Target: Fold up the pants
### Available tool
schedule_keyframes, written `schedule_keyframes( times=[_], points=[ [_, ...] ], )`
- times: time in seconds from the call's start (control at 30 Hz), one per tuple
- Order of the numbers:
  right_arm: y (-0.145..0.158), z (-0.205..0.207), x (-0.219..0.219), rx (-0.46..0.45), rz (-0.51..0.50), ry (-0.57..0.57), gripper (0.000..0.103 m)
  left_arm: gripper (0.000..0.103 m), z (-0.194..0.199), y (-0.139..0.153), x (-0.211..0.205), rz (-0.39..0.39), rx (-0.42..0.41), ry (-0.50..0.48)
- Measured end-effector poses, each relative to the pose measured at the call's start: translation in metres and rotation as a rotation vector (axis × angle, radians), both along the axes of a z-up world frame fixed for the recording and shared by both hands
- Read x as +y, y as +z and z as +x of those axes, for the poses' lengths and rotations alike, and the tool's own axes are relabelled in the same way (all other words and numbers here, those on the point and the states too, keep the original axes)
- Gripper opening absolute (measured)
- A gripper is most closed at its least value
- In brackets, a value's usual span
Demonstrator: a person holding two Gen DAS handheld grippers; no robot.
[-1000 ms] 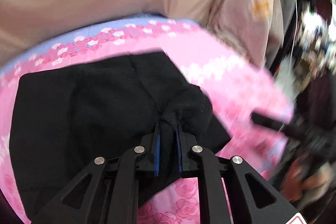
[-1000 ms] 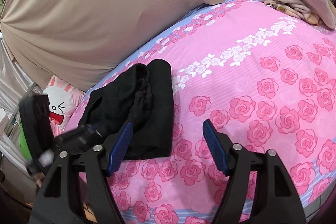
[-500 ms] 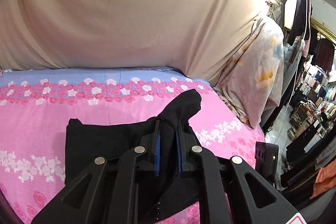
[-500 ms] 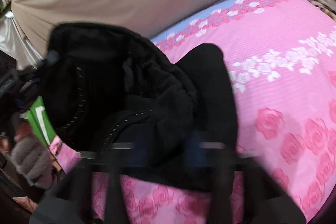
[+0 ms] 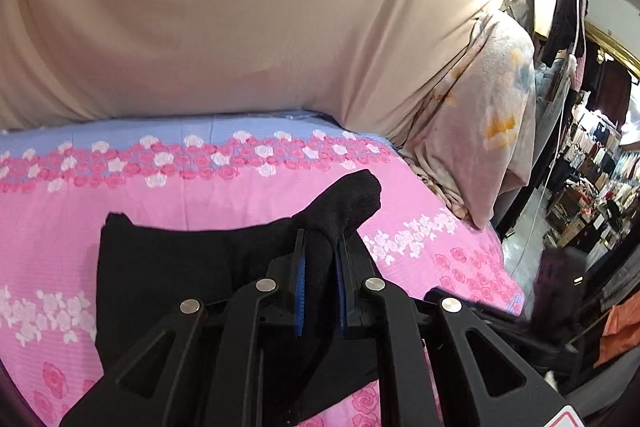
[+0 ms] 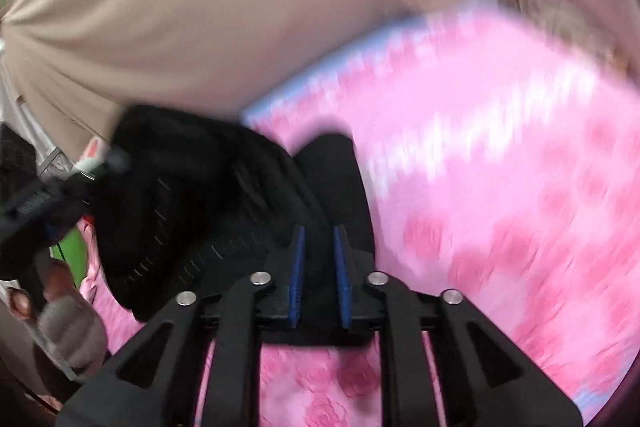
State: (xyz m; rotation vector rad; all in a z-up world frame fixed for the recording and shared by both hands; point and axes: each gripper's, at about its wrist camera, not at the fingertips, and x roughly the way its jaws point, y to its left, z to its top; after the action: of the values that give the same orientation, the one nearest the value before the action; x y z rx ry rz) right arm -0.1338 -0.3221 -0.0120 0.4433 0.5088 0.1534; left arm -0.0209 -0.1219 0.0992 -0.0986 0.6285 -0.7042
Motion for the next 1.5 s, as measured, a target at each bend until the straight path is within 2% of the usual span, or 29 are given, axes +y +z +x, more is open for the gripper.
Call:
schedule_keyframes(
  times=[0.03,0.1,0.17,0.2,0.3,0.37,0.5,0.6,0.7,0.8,0.87,0.9,0.97,1.03,1.13,1.17,1.23,1.3,1.37,1.5],
  points=[
    [0.006,0.004,0.006,-0.013,-0.006,0.032,0.044,0.010,0.000,0.004,0.001,-0.002,-0.008,0.003],
    [0.011,0.024,0.017,-0.007,-0.033,0.082,0.044,0.010,0.001,0.009,0.004,-0.010,-0.012,0.009],
    [0.003,0.051,0.025,0.035,-0.036,0.113,0.043,0.010,0.003,0.010,0.007,-0.012,-0.010,0.016],
    [-0.003,0.064,0.028,0.056,-0.020,0.136,0.041,0.010,0.004,0.010,0.007,-0.010,-0.008,0.018],
    [-0.016,0.091,0.040,0.092,0.020,0.188,0.025,0.010,0.003,0.011,0.008,0.001,-0.014,0.009],
    [-0.025,0.111,0.049,0.122,0.061,0.224,0.005,0.010,0.004,0.011,0.007,0.008,-0.019,0.000],
    [-0.029,0.134,0.072,0.131,0.161,0.316,0.004,0.010,0.004,0.011,0.003,0.018,-0.026,-0.019],
    [-0.029,0.147,0.090,0.132,0.135,0.335,0.004,0.010,0.002,0.009,0.001,0.020,-0.031,-0.025],
    [-0.038,0.146,0.081,0.177,0.125,0.295,0.009,0.010,0.003,0.005,-0.003,0.026,-0.014,-0.032],
    [-0.032,0.095,0.046,0.125,0.096,0.248,0.019,0.010,-0.001,-0.002,-0.010,0.044,-0.004,-0.059],
    [-0.029,0.059,0.016,0.079,0.103,0.170,0.071,0.010,-0.005,-0.008,-0.018,0.054,0.003,-0.086],
    [-0.028,0.042,0.001,0.059,0.110,0.126,0.075,0.010,-0.006,-0.015,-0.027,0.059,0.019,-0.106],
    [-0.030,0.021,-0.019,0.060,0.118,0.086,0.075,0.012,-0.008,-0.032,-0.044,0.080,0.061,-0.141],
    [-0.031,0.001,-0.031,0.058,0.123,0.051,0.075,0.017,-0.011,-0.062,-0.067,0.119,0.140,-0.203],
    [-0.031,-0.005,-0.030,0.055,0.130,0.050,0.075,0.023,-0.024,-0.089,-0.079,0.190,0.169,-0.198],
    [-0.030,0.001,-0.028,0.050,0.133,0.064,0.075,0.025,-0.030,-0.090,-0.076,0.192,0.164,-0.196],
    [-0.028,0.001,-0.025,0.047,0.133,0.097,0.075,0.034,-0.041,-0.081,-0.055,0.137,0.155,-0.197],
    [-0.024,0.019,-0.015,0.060,0.126,0.122,0.076,0.047,-0.047,-0.066,-0.024,0.088,0.134,-0.147],
    [-0.024,0.022,-0.004,0.079,0.121,0.148,0.077,0.049,-0.050,-0.052,0.008,0.080,0.093,-0.068],
    [-0.038,0.053,0.016,0.128,0.113,0.155,0.077,0.049,-0.045,-0.040,0.063,0.082,0.069,0.090]
  ],
)
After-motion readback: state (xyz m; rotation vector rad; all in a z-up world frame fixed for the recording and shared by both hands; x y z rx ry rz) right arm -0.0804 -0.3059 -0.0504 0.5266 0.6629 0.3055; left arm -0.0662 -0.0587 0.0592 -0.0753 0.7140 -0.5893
